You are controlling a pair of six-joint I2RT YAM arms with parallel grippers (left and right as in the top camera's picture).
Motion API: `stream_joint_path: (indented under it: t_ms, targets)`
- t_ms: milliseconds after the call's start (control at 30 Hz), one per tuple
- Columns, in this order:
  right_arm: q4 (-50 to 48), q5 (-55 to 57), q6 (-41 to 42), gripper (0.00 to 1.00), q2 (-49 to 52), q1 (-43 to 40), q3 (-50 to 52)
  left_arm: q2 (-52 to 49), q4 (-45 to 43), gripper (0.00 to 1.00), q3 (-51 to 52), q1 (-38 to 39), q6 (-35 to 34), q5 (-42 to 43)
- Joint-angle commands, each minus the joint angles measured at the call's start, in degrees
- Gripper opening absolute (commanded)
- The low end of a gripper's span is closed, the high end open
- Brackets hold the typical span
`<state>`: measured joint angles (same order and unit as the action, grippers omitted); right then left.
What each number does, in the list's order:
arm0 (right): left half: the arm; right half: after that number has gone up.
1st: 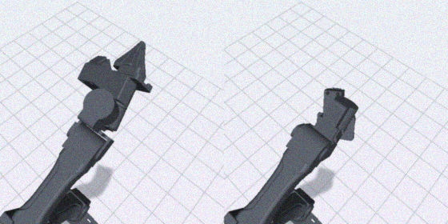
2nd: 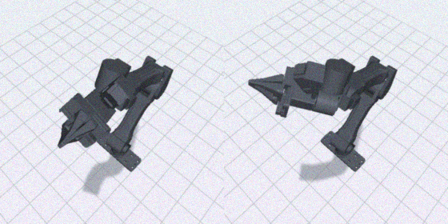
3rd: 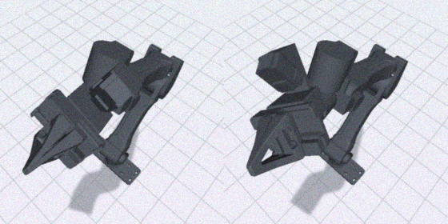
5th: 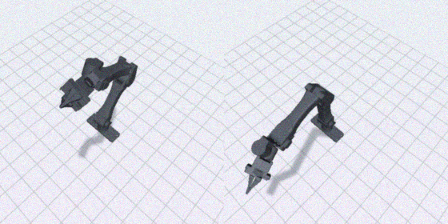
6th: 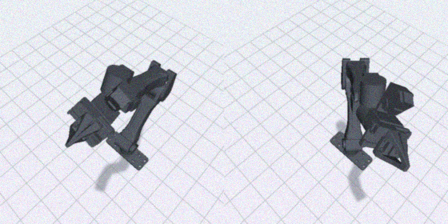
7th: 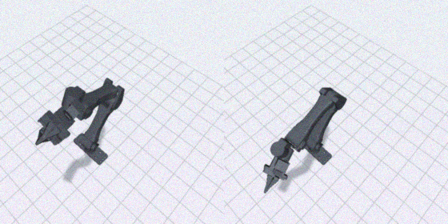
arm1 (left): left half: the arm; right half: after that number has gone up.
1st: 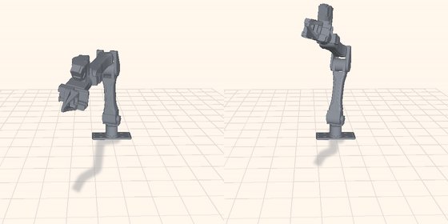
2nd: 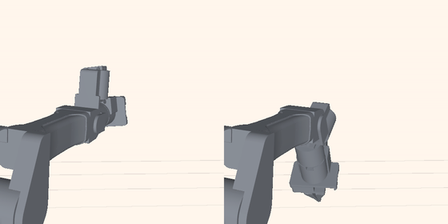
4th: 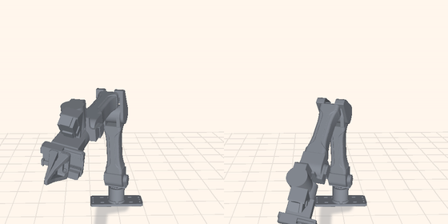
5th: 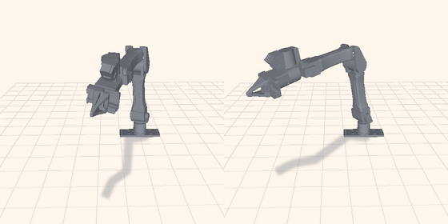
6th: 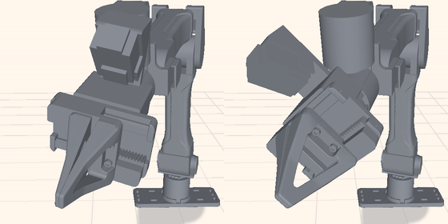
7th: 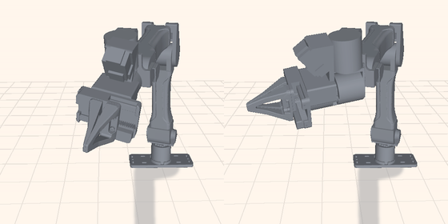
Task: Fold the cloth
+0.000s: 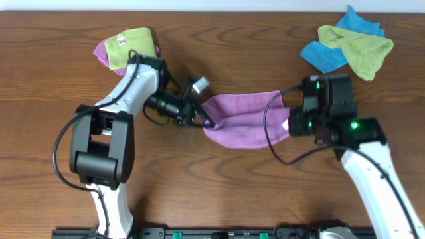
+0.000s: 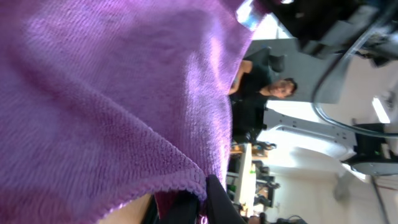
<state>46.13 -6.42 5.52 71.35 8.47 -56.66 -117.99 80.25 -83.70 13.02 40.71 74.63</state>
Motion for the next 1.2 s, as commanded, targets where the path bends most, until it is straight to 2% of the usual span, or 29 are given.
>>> stream_joint_path:
  t_ms: [0, 267, 500, 667, 700, 767, 867, 900, 933, 967, 1033, 1167]
  targets:
    - [-1.8, -1.4, 3.9, 0.02, -4.4, -0.5, 6.5, -0.3, -0.5, 0.06, 5.9, 2.4, 8.1, 4.3]
    - [-2.2, -3.8, 6.7, 0.01, -10.3, -0.3, 17.0, -0.3, -1.7, 0.06, 19.3, 6.9, 16.7, 7.9]
    - [-1.6, -2.0, 7.8, 0.02, -10.3, 1.6, 19.2, -0.3, -1.7, 0.06, 26.4, 6.9, 22.4, 8.4]
    - [-1.5, -1.0, 7.8, 0.01, -10.3, 1.7, 19.2, -0.3, -1.4, 0.06, 27.7, 6.9, 22.9, 8.6]
    - [-1.5, -1.0, 7.8, 0.02, -10.4, 1.7, 19.2, -0.3, -1.4, 0.28, 27.7, 6.9, 23.0, 8.9]
    - [-1.6, -0.6, 7.8, 0.01, -11.1, 1.7, 19.2, -0.3, -1.4, 0.48, 27.6, 6.8, 23.0, 9.4]
    - [-1.6, 1.0, 7.7, 0.03, -13.1, 1.7, 19.0, -0.3, -0.9, 0.61, 26.6, 6.1, 22.9, 9.2]
    - [-1.7, 1.5, 7.7, 0.07, -13.8, 1.7, 18.8, -0.3, -0.5, 0.78, 26.2, 5.8, 23.0, 9.2]
    - [-1.9, 1.9, 7.5, 0.17, -14.5, 1.7, 18.6, -0.3, -0.2, 0.91, 25.7, 5.4, 23.0, 9.2]
    - [-2.2, 2.0, 7.0, 0.28, -15.0, 1.7, 18.4, -0.3, 0.1, 0.96, 25.1, 5.0, 23.0, 9.1]
    - [-3.1, 2.2, 5.9, 0.4, -15.9, 1.7, 17.7, -0.3, 0.9, 0.96, 23.3, 3.9, 23.0, 8.8]
    - [-3.3, 3.0, 5.6, 0.47, -16.0, 1.7, 15.9, -0.3, 2.7, 0.95, 18.8, 1.9, 22.9, 7.4]
